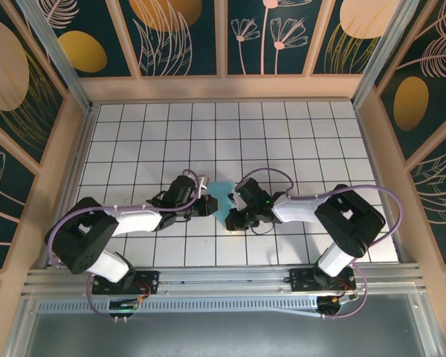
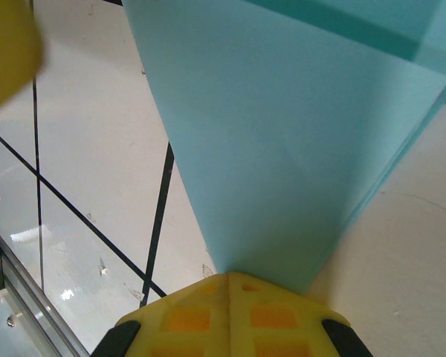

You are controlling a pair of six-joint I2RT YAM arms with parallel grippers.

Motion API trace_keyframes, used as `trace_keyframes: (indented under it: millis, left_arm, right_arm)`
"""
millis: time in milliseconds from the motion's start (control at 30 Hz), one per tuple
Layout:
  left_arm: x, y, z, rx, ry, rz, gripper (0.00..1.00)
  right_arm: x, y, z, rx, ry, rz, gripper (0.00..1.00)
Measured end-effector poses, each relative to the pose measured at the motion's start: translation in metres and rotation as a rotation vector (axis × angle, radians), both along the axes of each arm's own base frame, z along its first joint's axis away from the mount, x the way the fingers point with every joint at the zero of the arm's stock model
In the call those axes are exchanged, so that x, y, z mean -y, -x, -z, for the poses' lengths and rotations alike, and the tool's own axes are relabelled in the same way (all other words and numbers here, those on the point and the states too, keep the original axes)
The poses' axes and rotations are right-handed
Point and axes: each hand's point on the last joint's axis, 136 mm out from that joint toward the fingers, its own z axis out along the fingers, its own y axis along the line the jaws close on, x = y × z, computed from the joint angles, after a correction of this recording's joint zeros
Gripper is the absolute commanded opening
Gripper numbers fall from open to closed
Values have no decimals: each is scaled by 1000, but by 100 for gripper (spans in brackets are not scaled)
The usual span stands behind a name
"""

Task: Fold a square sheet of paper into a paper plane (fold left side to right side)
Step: Third fold the triangle at the center of the table.

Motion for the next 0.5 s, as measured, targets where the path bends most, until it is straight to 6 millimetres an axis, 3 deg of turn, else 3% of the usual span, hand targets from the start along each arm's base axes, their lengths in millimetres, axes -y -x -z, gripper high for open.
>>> trace_keyframes:
  millis: [233, 500]
  left_arm:
    - [1, -1, 25, -47, -41, -1, 0]
    - [1, -4, 38, -66, -67, -8, 0]
  right_arm:
    - [0, 0, 0, 0, 0, 0, 0]
    - [-1, 0, -2, -4, -12, 0, 0]
